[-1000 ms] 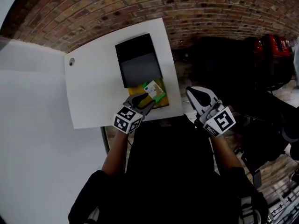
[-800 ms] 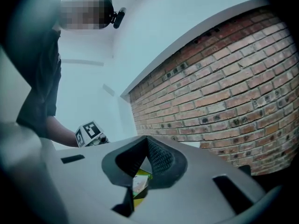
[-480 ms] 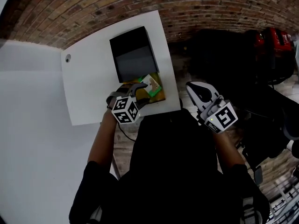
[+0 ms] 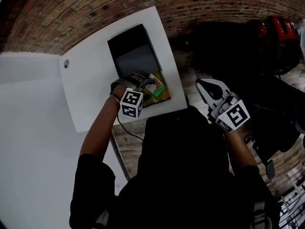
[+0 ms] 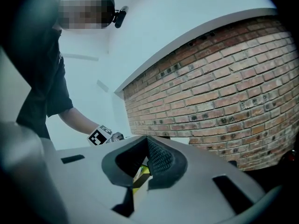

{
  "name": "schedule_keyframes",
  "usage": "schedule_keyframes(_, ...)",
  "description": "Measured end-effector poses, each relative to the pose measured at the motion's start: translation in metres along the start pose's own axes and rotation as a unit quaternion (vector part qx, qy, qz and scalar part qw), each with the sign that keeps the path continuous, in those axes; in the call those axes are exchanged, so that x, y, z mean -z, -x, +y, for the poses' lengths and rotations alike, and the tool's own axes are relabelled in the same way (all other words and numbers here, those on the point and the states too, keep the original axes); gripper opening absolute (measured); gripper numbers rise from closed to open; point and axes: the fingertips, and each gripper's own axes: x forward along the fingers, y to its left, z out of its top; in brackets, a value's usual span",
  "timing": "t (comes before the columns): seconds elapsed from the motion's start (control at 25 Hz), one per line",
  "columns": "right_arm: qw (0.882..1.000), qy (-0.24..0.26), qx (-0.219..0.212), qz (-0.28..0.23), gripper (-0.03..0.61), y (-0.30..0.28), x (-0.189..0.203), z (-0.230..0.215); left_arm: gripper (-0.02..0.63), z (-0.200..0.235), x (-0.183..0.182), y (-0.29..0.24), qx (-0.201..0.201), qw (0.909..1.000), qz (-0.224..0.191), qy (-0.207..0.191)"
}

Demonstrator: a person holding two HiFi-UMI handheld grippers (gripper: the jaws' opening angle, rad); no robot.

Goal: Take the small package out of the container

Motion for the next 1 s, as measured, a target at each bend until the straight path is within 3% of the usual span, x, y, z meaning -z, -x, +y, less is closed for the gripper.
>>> schedule_keyframes(0.24,1.0,-0.003,0.002,0.009,0.006,-0.006,0.004,0.004,0.307,0.0,0.012,-0.021,0.031,0.9968,0.026,-0.068)
schedule_keyframes(0.68,1.0,-0.007,0.004,0.018,0.006,-0.009,0.009,-0.002,0.342,0.001,0.01,-0.047,0.077,0.9918,0.04,-0.094)
schedule_keyframes(1.0,1.0,-0.01,0.008,0.022,0.006,-0.009,0.013,-0.008,0.35,0.001,0.012,-0.057,0.078,0.9896,0.052,-0.109)
